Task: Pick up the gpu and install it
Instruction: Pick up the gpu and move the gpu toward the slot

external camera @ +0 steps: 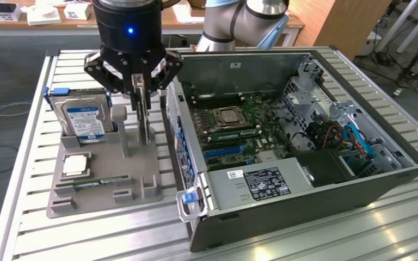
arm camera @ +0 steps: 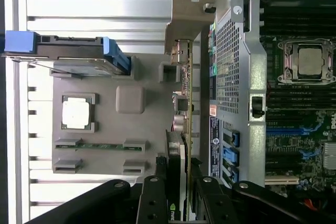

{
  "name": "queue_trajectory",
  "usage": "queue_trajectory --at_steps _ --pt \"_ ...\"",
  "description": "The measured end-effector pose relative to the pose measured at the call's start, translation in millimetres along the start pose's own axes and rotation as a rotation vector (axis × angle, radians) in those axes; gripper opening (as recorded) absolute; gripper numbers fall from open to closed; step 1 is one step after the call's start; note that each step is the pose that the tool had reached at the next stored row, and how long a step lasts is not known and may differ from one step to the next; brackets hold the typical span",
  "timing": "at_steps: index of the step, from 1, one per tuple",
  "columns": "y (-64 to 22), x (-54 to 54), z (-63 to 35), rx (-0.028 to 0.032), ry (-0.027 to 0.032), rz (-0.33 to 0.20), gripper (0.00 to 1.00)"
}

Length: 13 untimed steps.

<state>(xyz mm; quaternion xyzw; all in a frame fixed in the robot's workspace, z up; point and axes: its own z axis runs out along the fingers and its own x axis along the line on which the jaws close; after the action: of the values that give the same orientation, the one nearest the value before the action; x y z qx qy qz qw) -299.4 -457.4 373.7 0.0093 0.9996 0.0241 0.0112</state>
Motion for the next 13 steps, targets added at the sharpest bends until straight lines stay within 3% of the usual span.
queue_trajectory --at_steps 13 --pt "1.3 -0.6 -26.4 0.0 0.0 0.0 0.27"
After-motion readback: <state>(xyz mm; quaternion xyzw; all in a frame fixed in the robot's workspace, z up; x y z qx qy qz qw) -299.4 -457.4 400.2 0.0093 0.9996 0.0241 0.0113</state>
